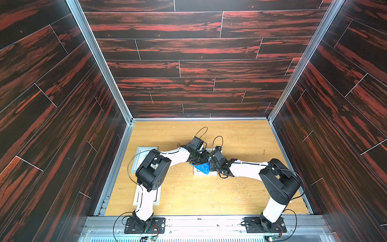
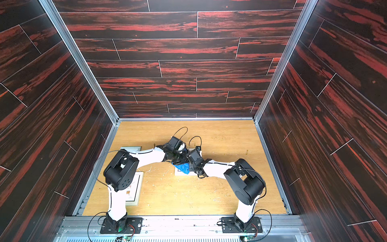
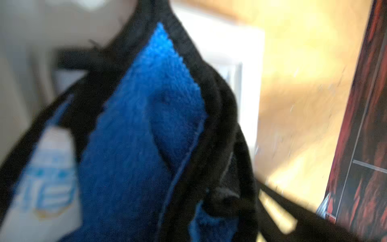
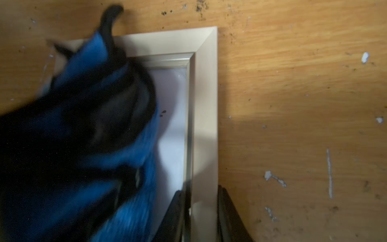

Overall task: Wipe the picture frame with a cloth
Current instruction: Wipe the dirt from the picture frame.

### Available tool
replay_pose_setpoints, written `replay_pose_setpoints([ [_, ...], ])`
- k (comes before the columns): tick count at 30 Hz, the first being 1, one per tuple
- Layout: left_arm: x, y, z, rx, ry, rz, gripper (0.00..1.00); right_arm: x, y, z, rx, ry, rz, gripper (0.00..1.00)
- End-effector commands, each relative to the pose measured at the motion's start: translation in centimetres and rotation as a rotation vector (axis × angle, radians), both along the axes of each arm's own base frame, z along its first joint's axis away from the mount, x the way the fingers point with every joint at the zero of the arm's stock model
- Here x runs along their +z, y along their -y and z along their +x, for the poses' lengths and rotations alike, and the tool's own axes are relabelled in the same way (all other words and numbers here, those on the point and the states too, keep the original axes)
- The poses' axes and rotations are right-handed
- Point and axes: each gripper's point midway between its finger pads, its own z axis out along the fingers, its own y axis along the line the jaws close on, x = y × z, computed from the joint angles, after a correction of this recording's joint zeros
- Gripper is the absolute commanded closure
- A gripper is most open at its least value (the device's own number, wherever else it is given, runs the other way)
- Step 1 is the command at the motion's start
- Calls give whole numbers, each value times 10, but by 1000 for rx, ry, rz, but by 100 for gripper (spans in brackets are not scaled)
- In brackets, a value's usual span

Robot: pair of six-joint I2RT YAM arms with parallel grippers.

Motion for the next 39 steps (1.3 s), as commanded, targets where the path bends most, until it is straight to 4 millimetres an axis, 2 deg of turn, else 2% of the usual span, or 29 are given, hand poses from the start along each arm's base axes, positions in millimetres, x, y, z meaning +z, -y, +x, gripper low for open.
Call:
replay_pose_setpoints([
  [1, 12, 13, 26, -30, 69, -24, 95, -5, 13, -5, -6, -16, -51, 100],
  [3, 16, 17, 41, -20, 107, -20, 95, -4, 12, -4, -7, -13, -49, 100],
  [6, 14, 10, 55, 0, 121, 21, 96, -4, 13, -5, -9, -15, -53, 100],
  [8, 10, -8, 62, 34, 121, 68, 96, -4, 15, -5, -14, -14, -58, 100],
  [11, 3, -47, 62, 88, 112, 185, 96, -2, 18, -6, -17, -9, -65, 100],
  [13, 5, -63, 55, 99, 114, 228, 96, -2, 19, -6, -19, -8, -67, 100],
  [15, 11, -66, 46, 94, 120, 241, 96, -4, 18, -6, -19, -10, -66, 100],
  [17, 15, -54, 35, 70, 121, 226, 95, -5, 15, -6, -14, -14, -59, 100],
  [21, 16, -12, 13, 5, 76, 130, 95, -3, 13, -4, -11, -13, -52, 100],
  [23, 10, -4, 6, -6, 49, 118, 96, -2, 12, -3, -10, -7, -56, 100],
  [25, 4, -13, 2, 6, 37, 135, 96, -1, 15, -3, -14, -5, -69, 100],
  [29, 4, -50, -9, 42, 53, 188, 96, -6, 25, 0, -35, -19, -76, 100],
  [32, 5, -73, -24, 38, 53, 215, 96, -9, 36, 6, -55, -22, -74, 100],
  [37, 9, -87, -44, 32, 85, 179, 96, -8, 53, 17, -85, -14, -95, 100],
  [39, 24, -87, -45, 38, 127, 118, 96, -7, 60, 22, -99, -9, -110, 100],
])
